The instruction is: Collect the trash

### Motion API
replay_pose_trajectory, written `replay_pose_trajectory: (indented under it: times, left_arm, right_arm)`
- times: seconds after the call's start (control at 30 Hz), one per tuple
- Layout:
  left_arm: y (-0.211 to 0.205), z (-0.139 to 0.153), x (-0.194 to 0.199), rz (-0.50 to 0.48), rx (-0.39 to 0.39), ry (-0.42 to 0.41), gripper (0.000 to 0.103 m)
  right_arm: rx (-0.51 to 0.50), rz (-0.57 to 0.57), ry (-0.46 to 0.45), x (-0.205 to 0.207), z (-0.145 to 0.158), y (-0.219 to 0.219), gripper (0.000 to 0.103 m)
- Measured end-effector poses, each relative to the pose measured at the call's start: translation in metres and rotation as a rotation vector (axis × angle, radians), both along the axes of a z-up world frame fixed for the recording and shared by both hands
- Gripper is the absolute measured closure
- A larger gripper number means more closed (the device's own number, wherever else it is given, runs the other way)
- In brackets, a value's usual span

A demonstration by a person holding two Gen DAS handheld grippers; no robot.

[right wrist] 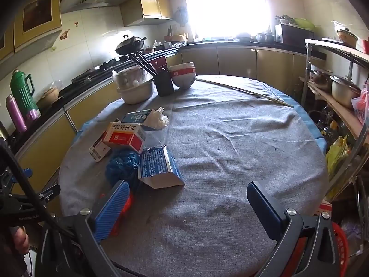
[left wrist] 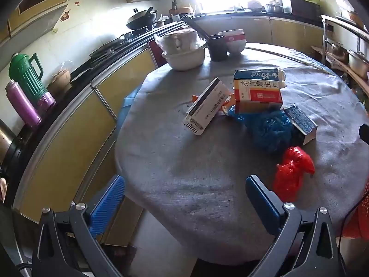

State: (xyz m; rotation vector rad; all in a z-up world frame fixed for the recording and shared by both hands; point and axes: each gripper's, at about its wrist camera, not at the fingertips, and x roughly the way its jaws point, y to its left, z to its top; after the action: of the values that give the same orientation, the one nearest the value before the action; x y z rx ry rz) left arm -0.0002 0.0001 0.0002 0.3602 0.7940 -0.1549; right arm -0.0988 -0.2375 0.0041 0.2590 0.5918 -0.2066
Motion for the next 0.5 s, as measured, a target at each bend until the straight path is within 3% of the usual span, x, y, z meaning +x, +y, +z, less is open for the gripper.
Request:
replay_pose_trajectory:
  times: [0.03,0.2,0.27,0.5]
  left_arm:
    - [0.000,0.000,0.000,-0.003,-0.002,-0.004,0.000]
    - [0.015,-0.008,-0.006,-0.004,-0.029,-0.018,0.000]
    - [0.006,-0.007,-0.001,0.001,-0.027,0.041,0.000]
    - [-0.007,-0.015,-0.006,-0.041,-0.078,0.125,0.000]
  right_arm:
    - [0.014,0.034,0.042,0.013,-0.007,0.001,0.000]
    - [0.008,0.042,0.054,0.011,-0.012,0.003,0.000]
    - [0.005,0.041,0.076,0.016,-0.011,0.007,0.000]
    - [0.057,0.031,0.121,0.020,-0.025,-0.004,0.000]
